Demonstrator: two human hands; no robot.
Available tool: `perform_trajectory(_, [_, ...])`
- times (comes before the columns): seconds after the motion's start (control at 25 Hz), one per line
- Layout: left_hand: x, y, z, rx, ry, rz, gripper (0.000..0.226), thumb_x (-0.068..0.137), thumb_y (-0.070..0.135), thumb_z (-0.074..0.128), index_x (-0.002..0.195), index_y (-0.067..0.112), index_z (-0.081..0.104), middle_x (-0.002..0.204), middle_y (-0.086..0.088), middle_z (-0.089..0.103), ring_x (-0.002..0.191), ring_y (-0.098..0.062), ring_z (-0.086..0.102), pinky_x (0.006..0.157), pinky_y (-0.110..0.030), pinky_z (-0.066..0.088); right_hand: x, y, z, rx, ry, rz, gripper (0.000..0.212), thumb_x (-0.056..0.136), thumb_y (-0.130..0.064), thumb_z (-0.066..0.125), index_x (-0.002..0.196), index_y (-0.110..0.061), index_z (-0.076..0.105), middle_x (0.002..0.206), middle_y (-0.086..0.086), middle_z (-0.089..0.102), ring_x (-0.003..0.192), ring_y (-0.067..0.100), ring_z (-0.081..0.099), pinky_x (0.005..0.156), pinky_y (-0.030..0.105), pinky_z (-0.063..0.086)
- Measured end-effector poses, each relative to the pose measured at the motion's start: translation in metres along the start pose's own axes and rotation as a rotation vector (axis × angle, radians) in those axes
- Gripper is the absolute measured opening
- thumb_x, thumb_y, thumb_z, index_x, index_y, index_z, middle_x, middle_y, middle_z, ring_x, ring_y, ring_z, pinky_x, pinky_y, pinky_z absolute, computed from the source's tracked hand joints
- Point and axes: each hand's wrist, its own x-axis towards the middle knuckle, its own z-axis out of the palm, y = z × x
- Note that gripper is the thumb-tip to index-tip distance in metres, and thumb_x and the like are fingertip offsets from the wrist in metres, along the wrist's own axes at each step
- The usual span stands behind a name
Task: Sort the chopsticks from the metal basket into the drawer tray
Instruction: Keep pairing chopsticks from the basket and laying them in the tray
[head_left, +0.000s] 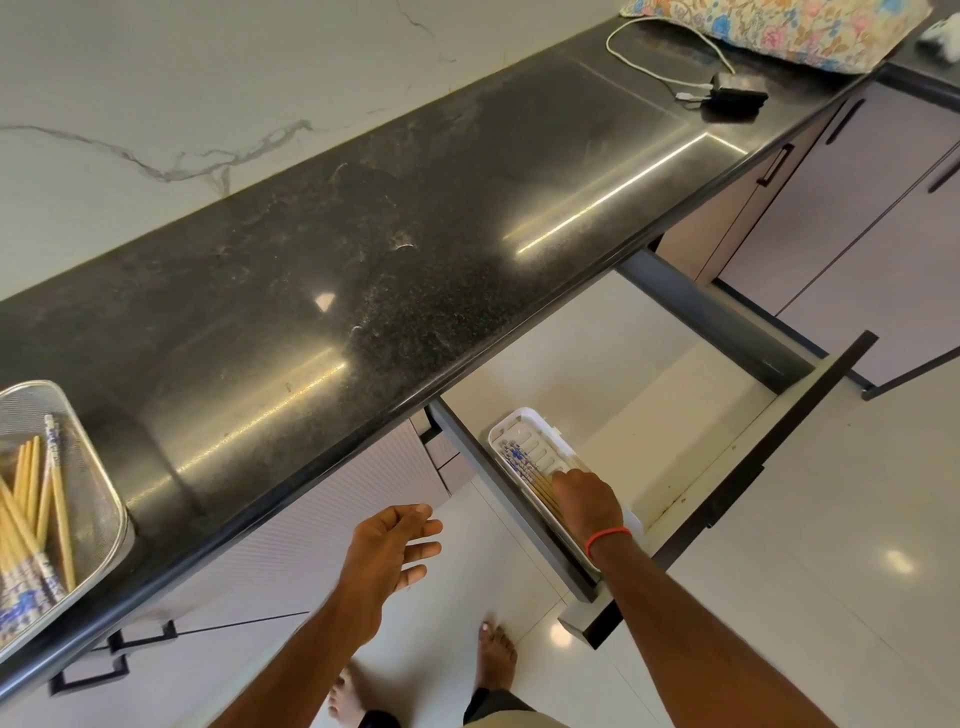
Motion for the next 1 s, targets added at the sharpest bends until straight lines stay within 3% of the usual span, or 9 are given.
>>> perform_trajectory(0.16, [0.003, 0.0, -0.002, 0.004, 0.004, 0.008, 0.021, 0.102, 0.027, 0.05, 0.106, 0.015, 0.067, 0.11, -0.01, 0.073, 0.105, -0.031, 0.069, 0.101, -0.049, 0.05, -0.003, -0.001, -0.002, 0.065, 0.023, 0.036, 0.019, 0.101, -0.016, 0.047, 0.115, -0.011, 0.059, 0.109, 0.01, 0.07, 0.1, 0.029, 0.069, 0.085, 0.036, 0.058])
perform_trajectory(0.44, [0.001, 0.005, -0.005, 0.01, 0.0, 0.034, 0.02, 0.101, 0.028, 0.051, 0.105, 0.017, 0.067, 0.109, -0.008, 0.074, 0.103, -0.028, 0.07, 0.097, -0.045, 0.052, -0.009, -0.004, -0.007, 0.021, -0.046, 0.118, 0.024, 0.098, -0.007, 0.047, 0.114, -0.009, 0.064, 0.111, 0.011, 0.07, 0.104, 0.029, 0.068, 0.087, 0.036, 0.056])
perform_trajectory(0.52, [-0.001, 0.009, -0.008, 0.028, 0.005, 0.07, 0.02, 0.1, 0.03, 0.053, 0.104, 0.017, 0.067, 0.107, -0.006, 0.074, 0.101, -0.026, 0.07, 0.091, -0.04, 0.054, -0.013, -0.002, -0.01, 0.056, -0.042, 0.166, 0.025, 0.096, -0.012, 0.048, 0.115, -0.013, 0.064, 0.108, 0.008, 0.07, 0.099, 0.027, 0.068, 0.084, 0.036, 0.057])
perform_trajectory(0.64, [-0.001, 0.018, -0.012, 0.076, 0.019, 0.135, 0.019, 0.1, 0.032, 0.055, 0.104, 0.018, 0.067, 0.104, -0.002, 0.074, 0.098, -0.022, 0.071, 0.077, -0.028, 0.054, -0.018, -0.013, -0.033, 0.19, 0.039, 0.255, 0.023, 0.089, -0.03, 0.058, 0.101, -0.013, 0.067, 0.095, 0.007, 0.071, 0.087, 0.028, 0.069, 0.075, 0.035, 0.058])
perform_trajectory(0.76, [0.0, 0.028, -0.014, 0.106, 0.041, 0.195, 0.016, 0.1, 0.031, 0.055, 0.101, 0.02, 0.066, 0.103, 0.001, 0.074, 0.098, -0.019, 0.07, 0.073, -0.024, 0.053, -0.02, -0.043, -0.066, 0.367, 0.164, 0.162, 0.033, 0.085, -0.046, 0.063, 0.09, -0.015, 0.071, 0.086, 0.005, 0.073, 0.078, 0.025, 0.07, 0.072, 0.035, 0.06])
perform_trajectory(1.0, [-0.008, 0.061, -0.026, 0.104, 0.084, 0.351, 0.012, 0.098, 0.031, 0.058, 0.094, 0.024, 0.065, 0.103, 0.001, 0.073, 0.096, -0.015, 0.07, 0.082, -0.031, 0.055, -0.024, -0.107, -0.141, 0.662, 0.35, -0.105, 0.029, 0.088, -0.037, 0.064, 0.083, -0.008, 0.07, 0.078, 0.008, 0.073, 0.071, 0.024, 0.067, 0.069, 0.032, 0.059])
